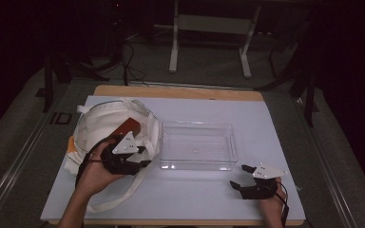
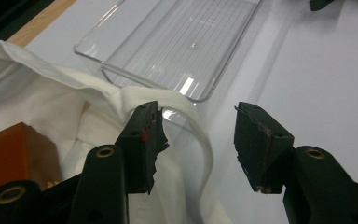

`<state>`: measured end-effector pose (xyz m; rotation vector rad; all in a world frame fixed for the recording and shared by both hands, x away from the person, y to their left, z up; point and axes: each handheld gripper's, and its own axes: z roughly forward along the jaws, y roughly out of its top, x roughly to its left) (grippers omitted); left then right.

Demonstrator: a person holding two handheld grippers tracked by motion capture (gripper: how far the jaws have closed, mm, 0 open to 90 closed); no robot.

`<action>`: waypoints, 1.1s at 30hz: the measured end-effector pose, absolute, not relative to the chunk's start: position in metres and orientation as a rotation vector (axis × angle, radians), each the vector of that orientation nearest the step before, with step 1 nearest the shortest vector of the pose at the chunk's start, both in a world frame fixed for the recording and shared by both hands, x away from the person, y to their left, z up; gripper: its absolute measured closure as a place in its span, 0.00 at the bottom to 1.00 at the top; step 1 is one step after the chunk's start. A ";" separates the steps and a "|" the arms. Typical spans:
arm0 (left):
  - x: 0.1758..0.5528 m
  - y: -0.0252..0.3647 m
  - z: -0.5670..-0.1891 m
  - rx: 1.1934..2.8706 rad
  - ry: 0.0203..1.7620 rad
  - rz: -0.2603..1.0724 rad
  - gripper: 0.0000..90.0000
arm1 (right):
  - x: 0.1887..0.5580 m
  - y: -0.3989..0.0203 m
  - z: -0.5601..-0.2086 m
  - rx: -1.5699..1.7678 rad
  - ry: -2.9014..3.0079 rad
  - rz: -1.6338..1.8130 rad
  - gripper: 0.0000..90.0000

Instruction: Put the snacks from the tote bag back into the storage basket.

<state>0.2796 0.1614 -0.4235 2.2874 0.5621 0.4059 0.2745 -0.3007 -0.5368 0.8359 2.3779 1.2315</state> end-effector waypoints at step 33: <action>0.310 0.206 -0.428 2.340 0.718 0.444 0.53 | 0.274 -0.301 -0.537 0.835 2.373 1.234 0.22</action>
